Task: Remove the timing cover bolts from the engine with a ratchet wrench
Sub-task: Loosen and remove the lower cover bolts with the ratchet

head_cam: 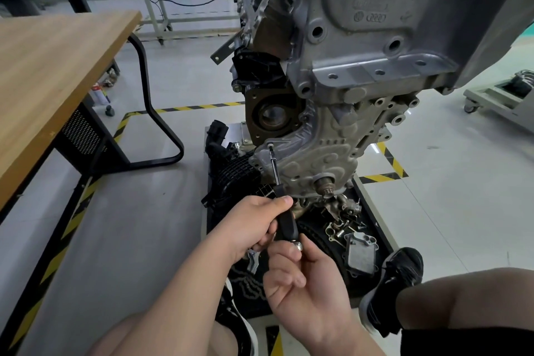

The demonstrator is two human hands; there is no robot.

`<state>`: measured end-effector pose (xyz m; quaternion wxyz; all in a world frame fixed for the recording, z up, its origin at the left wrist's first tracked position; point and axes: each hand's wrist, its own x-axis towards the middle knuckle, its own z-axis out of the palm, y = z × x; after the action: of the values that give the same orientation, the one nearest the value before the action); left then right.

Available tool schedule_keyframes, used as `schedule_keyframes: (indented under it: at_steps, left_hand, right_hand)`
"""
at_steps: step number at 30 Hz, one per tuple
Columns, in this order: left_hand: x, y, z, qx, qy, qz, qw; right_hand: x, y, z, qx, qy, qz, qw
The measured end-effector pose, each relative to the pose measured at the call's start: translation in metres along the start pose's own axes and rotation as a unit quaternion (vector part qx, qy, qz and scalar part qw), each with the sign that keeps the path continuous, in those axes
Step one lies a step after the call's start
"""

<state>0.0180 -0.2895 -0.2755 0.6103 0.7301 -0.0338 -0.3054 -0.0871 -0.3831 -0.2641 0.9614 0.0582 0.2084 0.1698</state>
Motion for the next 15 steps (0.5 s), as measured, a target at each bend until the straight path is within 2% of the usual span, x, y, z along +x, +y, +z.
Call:
schedule_keyframes:
  at_steps: [2, 3, 4, 5, 7, 8, 9, 10, 12, 14, 15]
  left_hand:
    - [-0.001, -0.001, 0.001, 0.014, 0.023, 0.009, 1.0]
    - [-0.002, 0.0, 0.002, 0.025, 0.032, 0.016, 0.999]
    - [-0.002, 0.001, 0.004, 0.038, 0.041, 0.022, 0.998]
    - [-0.001, 0.002, 0.005, 0.048, 0.05, 0.028, 0.997]
    - [-0.001, 0.003, 0.005, 0.054, 0.062, 0.033, 0.996]
    - [0.0, 0.003, 0.005, 0.053, 0.062, 0.032, 0.996]
    - [0.0, 0.004, 0.004, 0.052, 0.06, 0.03, 0.996]
    - [-0.001, 0.005, 0.003, 0.05, 0.059, 0.031, 0.997]
    - [-0.003, 0.006, 0.002, 0.028, 0.055, 0.031, 0.998]
    - [-0.003, 0.006, 0.003, 0.006, 0.039, 0.022, 0.999]
    - [-0.003, 0.005, 0.004, -0.003, 0.022, 0.014, 1.0]
  right_hand:
    - [0.003, 0.005, 0.001, -0.15, 0.1, -0.078, 0.981]
    - [0.003, 0.007, -0.001, -0.272, 0.151, -0.148, 0.939]
    - [0.001, 0.007, -0.002, -0.406, 0.188, -0.229, 0.864]
    - [-0.001, 0.007, -0.001, -0.534, 0.213, -0.298, 0.762]
    - [-0.004, 0.005, -0.005, -0.751, 0.204, -0.354, 0.518]
    - [-0.005, 0.004, -0.006, -0.805, 0.197, -0.355, 0.432]
    - [-0.006, 0.003, -0.004, -0.814, 0.197, -0.363, 0.409]
    - [-0.006, 0.003, -0.003, -0.798, 0.198, -0.367, 0.436]
    - [0.0, 0.003, -0.005, -0.726, 0.172, -0.389, 0.541]
    - [0.002, 0.007, 0.002, -0.578, 0.171, -0.374, 0.705]
    - [0.001, 0.008, 0.005, -0.489, 0.17, -0.324, 0.792]
